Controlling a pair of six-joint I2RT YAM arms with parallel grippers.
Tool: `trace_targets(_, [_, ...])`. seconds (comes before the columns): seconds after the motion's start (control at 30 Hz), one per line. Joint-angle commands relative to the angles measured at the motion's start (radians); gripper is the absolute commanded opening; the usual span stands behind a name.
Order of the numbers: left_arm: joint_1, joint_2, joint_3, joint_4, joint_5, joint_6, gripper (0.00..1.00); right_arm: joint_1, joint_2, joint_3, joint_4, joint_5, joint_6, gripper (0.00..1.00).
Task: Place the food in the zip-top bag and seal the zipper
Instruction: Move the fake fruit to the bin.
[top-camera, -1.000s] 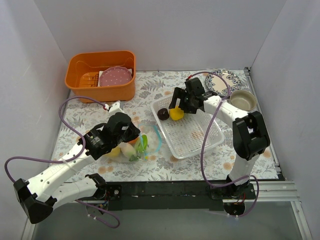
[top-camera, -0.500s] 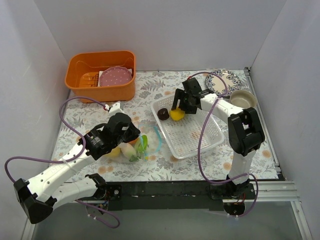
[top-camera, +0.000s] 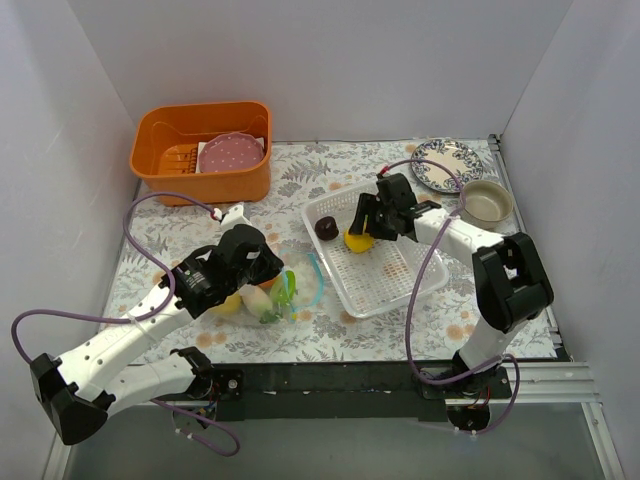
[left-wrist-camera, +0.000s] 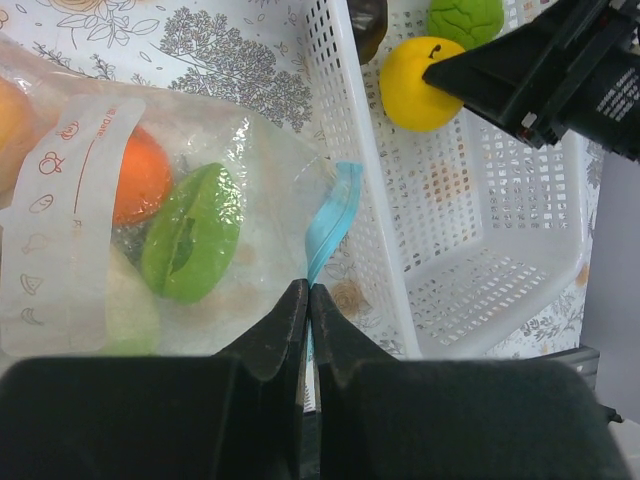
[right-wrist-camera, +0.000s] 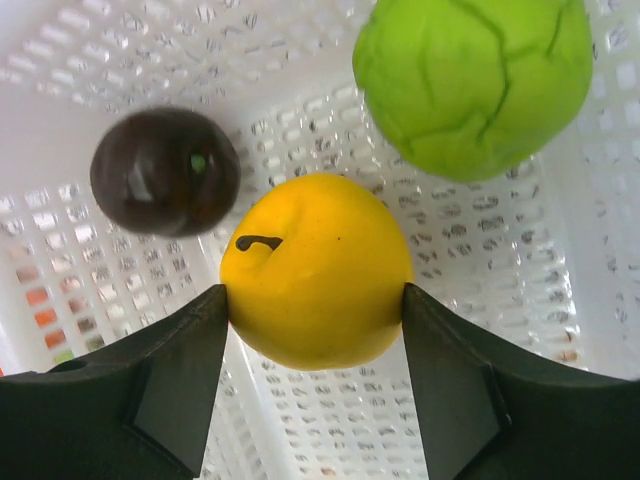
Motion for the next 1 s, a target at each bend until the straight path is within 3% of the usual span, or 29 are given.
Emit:
trace_targets(0.0, [-0.001,-0.006,-0.001,0.016,0.010,0.000,0.03,0.020,-0.079,-0.123,-0.040,-0.009,-0.080,0.71])
trace_targets(0.13, [-0.001,0.008,0.008,0.025,0.026,0.006,0.03,0.029,-0.157,-0.172,-0.037,-0.017,-0.119,0.75])
trace_targets(0.4, [-0.001,0.025,0.020,0.032,0.033,0.009,0.03,0.034,-0.162,-0.166,-0.043,-0.020,-0.156,0.89])
trace_targets(0.97, [-0.001,0.011,0.005,0.022,0.027,-0.008,0.04,0.034,-0.094,-0.028,-0.105,-0.005,-0.184,0.93])
